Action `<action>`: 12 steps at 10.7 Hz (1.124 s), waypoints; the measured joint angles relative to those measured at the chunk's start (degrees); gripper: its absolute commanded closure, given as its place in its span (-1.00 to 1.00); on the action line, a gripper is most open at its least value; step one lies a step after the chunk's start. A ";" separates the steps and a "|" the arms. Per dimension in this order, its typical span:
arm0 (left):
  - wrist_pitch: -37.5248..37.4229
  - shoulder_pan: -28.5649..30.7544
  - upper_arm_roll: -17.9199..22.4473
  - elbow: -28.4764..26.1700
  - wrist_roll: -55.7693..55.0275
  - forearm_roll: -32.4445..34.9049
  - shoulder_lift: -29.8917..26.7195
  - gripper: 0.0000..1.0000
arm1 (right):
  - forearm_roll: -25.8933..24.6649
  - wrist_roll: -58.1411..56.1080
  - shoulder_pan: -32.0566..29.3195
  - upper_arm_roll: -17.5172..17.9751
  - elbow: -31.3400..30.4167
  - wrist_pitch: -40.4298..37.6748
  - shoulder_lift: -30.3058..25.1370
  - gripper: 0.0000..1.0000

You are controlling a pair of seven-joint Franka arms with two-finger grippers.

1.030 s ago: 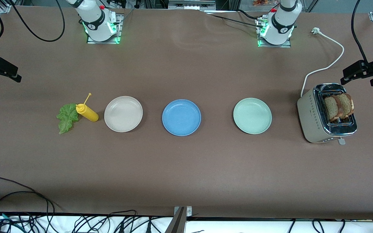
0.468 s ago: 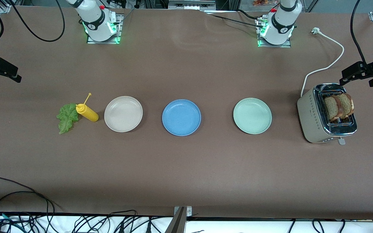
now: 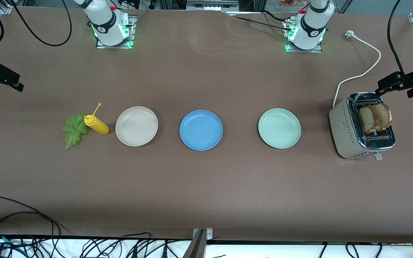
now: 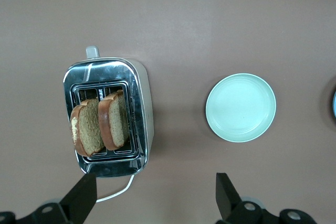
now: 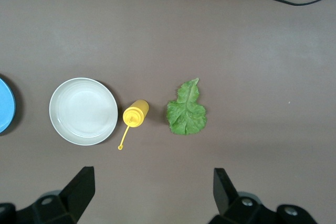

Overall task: Make sandwich in blue plate with both arms
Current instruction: 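Move the left gripper over the toaster toward the toast slices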

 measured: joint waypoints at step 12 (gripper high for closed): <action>4.53 0.14 1.65 -5.44 0.02 0.01 0.48 -0.92 | 0.00 0.00 -0.01 -0.01 0.00 0.01 0.00 -1.00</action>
